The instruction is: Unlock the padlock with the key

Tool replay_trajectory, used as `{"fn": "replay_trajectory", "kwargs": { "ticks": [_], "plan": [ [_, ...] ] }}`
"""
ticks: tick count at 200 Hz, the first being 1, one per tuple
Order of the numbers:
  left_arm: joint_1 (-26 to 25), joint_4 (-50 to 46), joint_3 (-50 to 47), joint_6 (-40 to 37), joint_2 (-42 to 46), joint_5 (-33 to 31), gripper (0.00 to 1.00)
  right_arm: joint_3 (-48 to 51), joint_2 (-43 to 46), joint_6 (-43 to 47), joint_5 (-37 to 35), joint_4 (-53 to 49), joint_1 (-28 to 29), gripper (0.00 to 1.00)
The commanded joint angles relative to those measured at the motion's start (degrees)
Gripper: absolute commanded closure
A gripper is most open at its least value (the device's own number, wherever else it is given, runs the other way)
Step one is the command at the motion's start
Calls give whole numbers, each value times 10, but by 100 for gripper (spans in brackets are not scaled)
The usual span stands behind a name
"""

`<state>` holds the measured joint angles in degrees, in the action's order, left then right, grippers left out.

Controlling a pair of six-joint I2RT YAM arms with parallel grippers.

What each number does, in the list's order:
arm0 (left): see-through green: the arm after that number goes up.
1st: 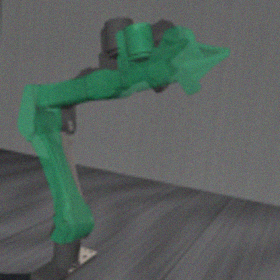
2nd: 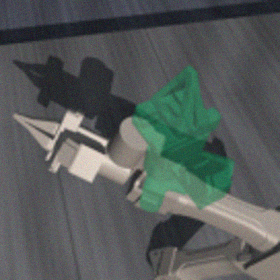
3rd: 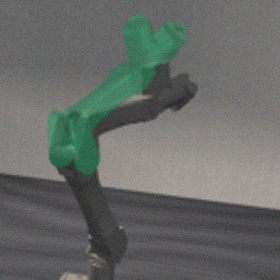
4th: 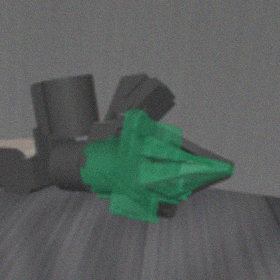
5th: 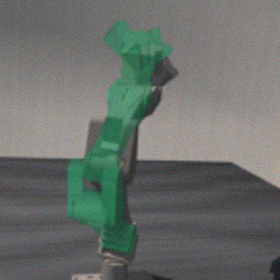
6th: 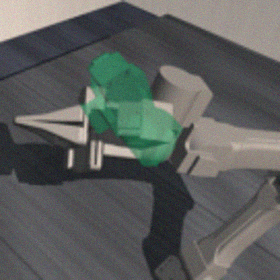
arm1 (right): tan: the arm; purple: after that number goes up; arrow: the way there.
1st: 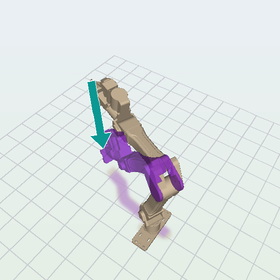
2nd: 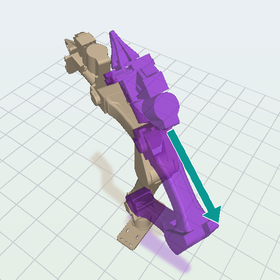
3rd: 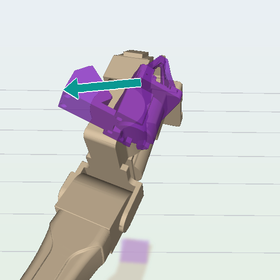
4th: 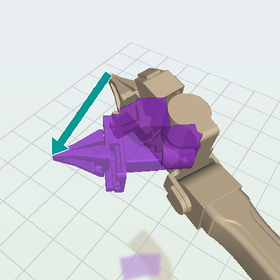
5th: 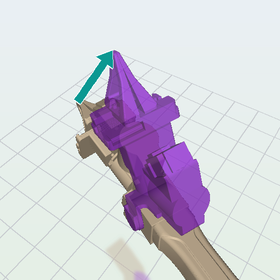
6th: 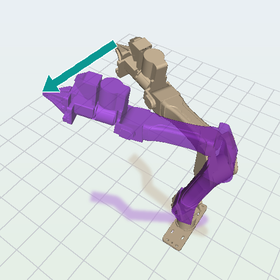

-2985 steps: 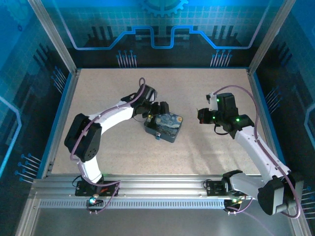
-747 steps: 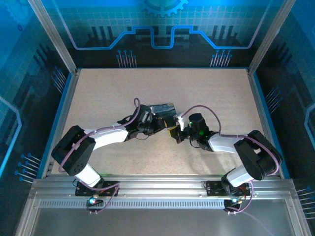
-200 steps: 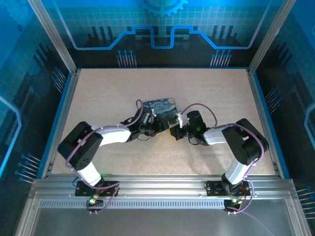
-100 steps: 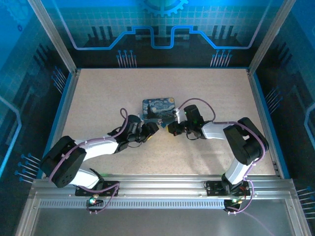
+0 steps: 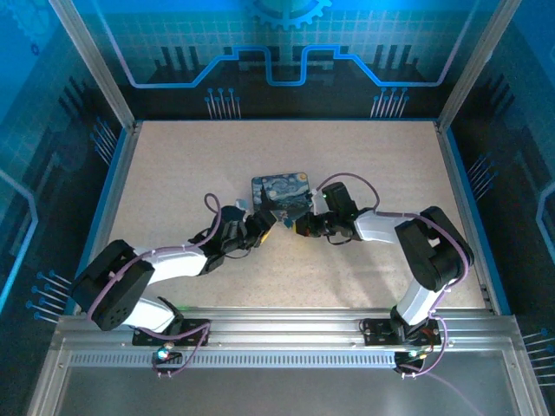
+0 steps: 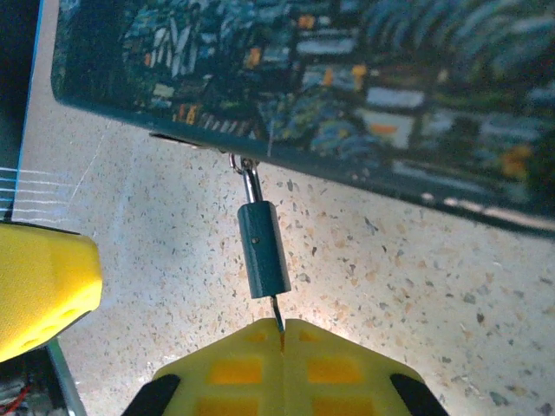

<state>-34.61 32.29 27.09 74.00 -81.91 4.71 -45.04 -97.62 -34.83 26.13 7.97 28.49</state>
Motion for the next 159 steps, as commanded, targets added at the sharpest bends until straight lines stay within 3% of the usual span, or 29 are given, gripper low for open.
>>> {"fn": "replay_trajectory", "kwargs": {
  "ticks": [1, 57, 159],
  "plan": [
    [3, 38, -9, 17, -11, -14, 47, -7, 11, -63, 16, -12, 4, 100],
    [1, 70, -11, 28, -43, -8, 49, 10, 8, -152, 17, 25, 5, 100],
    [-3, 176, 14, 53, -150, 6, 52, 2, 6, -167, 19, 18, 10, 100]
  ]
}}
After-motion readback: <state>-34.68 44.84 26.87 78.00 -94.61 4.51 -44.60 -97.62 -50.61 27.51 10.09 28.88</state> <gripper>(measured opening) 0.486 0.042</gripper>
